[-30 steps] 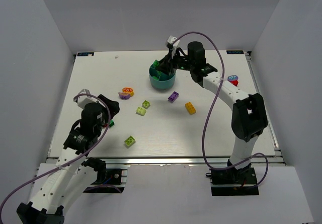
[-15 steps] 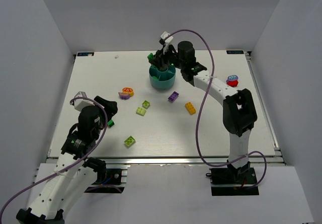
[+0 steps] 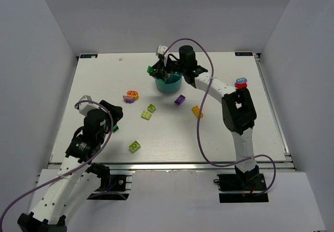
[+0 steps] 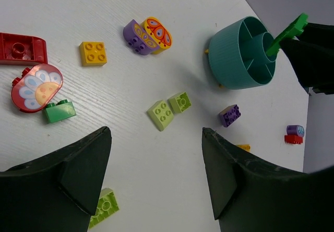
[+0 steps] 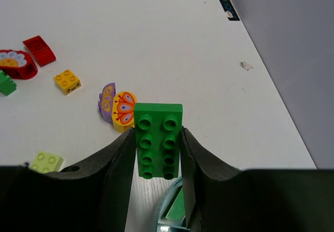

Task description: Sort the legos into containers by color

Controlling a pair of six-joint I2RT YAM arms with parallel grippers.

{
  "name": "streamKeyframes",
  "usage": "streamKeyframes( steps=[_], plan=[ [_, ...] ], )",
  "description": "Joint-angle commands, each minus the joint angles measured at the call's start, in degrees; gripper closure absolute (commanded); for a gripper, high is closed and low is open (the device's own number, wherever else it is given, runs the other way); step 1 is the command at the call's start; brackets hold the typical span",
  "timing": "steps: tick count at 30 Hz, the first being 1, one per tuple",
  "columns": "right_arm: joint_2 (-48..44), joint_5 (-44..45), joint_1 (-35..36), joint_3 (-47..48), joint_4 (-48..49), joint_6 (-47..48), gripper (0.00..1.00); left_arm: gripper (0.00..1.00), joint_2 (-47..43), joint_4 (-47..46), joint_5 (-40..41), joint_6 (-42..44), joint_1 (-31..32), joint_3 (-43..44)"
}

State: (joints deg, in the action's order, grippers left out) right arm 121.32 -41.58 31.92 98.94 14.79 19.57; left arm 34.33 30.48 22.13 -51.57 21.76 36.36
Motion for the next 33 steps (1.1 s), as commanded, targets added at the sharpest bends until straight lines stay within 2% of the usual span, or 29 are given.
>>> streamKeyframes(
  steps=[1,6,11,19,31,33],
  plan=[
    [3.0,-6.7,-1.0,5.3,-2.1,5.7,1.00,0.20,0.0,1.2,1.2,-0.3,0.0,0.3],
    [7.9,-12.0,-2.4,11.2,-7.1,10.3,0.87,0.20,0.5,0.9,1.2,-0.5,-0.1,0.0],
    [9.9,-12.1,-3.4,14.4,-10.5,13.5,0.84,0.20,1.7,0.0,0.9,-0.5,-0.1,-0.1],
    [10.2,-11.6,-3.7,13.7,-12.6,18.3,0.80,0.20,3.4,-1.0,0.4,0.1,-0.1,-0.1],
    [12.4,-9.7,-4.8,14.3,-12.5,19.2,0.66,0.20,3.5,-0.4,0.5,0.0,-0.1,0.5],
    [12.5,-9.6,-4.9,14.1,-12.8,19.7,0.61,0.20,3.6,-0.4,0.6,0.0,-0.1,0.6]
  ],
)
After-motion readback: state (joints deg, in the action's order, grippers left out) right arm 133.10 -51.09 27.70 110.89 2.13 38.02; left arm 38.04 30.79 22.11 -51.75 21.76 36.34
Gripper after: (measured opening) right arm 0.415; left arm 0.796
